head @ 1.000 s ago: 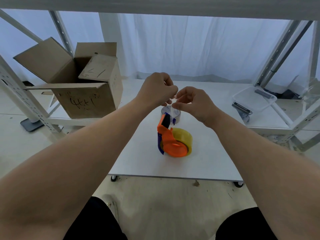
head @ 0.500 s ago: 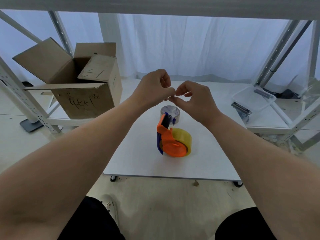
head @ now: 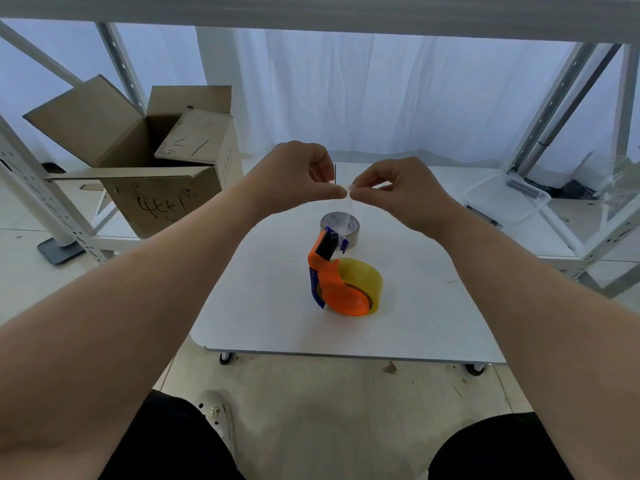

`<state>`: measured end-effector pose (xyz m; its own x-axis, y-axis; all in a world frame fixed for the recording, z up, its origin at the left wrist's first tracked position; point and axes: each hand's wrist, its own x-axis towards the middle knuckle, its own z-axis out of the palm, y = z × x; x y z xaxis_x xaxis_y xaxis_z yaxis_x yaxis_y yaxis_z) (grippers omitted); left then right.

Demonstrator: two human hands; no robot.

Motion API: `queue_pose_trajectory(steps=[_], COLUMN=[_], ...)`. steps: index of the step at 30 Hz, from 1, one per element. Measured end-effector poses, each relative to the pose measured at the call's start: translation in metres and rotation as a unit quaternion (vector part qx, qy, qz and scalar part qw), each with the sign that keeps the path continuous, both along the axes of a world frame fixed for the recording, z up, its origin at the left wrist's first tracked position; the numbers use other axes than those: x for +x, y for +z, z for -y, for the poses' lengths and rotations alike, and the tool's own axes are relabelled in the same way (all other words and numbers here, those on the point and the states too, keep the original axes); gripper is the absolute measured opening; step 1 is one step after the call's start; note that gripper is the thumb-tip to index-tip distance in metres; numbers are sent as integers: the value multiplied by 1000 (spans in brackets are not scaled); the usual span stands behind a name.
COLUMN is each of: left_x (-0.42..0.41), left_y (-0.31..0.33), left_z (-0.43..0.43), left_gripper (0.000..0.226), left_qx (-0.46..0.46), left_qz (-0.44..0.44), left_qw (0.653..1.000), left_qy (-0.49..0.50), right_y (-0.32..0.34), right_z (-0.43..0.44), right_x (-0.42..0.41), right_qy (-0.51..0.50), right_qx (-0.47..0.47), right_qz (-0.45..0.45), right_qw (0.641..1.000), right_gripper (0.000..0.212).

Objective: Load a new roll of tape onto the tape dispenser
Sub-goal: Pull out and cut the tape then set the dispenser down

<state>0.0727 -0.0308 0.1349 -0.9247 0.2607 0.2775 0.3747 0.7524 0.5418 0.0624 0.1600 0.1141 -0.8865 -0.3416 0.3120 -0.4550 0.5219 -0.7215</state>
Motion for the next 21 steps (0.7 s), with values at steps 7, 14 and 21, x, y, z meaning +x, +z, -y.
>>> queue_pose_trajectory(steps=[7,14,21], left_x=[1,-6,-12], left_y=[4,8,16], left_z=[2,0,2], left_gripper=[37,36,46], left_qx=[-73,-97,-220], left_qz=[-33,-71,-118], left_qw=[997,993,968], left_qy=[-17,4,-13], right_y=[10,2,14], right_z=[-11,-4,-9], right_x=[0,0,-2], right_qy=[33,8,25], right_qx=[-28,-133,-29], right_qz=[100,129,93], right_qw=[994,983,995], right_gripper=[14,16,14])
